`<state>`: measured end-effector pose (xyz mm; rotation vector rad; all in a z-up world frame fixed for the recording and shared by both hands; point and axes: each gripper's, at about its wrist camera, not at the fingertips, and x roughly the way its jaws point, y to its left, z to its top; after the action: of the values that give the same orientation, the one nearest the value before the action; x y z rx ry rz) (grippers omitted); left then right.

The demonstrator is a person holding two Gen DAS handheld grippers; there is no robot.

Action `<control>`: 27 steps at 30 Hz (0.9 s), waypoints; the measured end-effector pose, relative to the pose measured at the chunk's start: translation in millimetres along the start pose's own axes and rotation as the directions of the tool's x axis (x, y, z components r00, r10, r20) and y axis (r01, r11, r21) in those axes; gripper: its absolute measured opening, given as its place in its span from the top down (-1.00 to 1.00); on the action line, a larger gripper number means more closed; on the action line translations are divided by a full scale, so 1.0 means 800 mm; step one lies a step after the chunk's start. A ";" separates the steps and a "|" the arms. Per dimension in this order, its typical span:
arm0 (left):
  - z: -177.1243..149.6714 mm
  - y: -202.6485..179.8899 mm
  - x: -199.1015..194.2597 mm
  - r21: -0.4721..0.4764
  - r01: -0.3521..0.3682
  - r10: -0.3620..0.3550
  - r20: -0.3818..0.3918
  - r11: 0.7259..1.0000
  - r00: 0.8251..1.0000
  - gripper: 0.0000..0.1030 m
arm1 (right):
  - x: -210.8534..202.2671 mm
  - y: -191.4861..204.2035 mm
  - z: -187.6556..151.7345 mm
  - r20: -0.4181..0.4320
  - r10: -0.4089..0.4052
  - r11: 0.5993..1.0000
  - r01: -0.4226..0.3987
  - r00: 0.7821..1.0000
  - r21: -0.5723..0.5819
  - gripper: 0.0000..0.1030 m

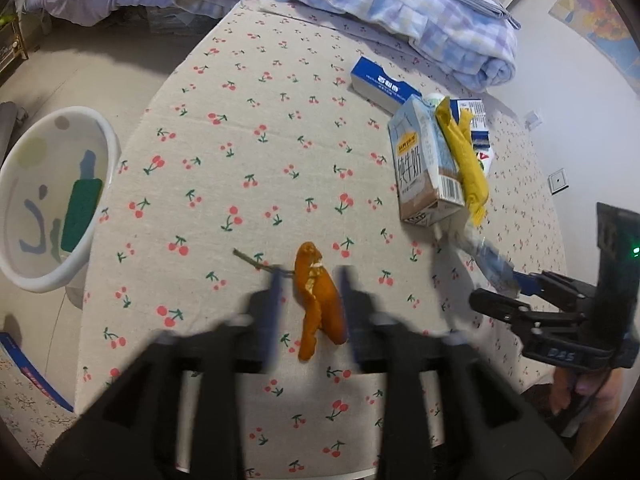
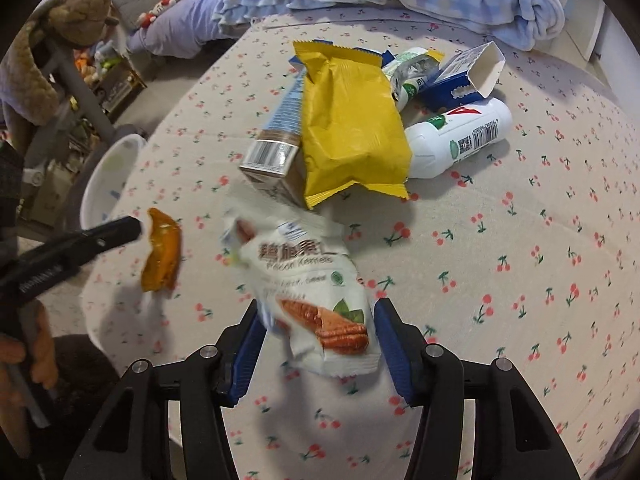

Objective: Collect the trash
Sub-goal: 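Grasp the pecan snack bag with the right gripper while the left grasps the orange peel, then carry the pecan bag and orange peel to the wastebasket and open both grippers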

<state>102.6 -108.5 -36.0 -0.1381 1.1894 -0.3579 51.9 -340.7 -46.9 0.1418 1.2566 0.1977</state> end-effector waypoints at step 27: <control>-0.015 0.004 0.013 0.054 -0.069 0.070 -0.016 0.996 0.997 0.69 | 0.042 0.030 0.002 0.029 -0.154 0.985 0.155 0.988 -0.076 -0.68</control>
<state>95.9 -108.3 -50.6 -0.0474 1.1978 -0.3304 61.7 -309.8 -72.1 -0.0211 1.2295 0.1105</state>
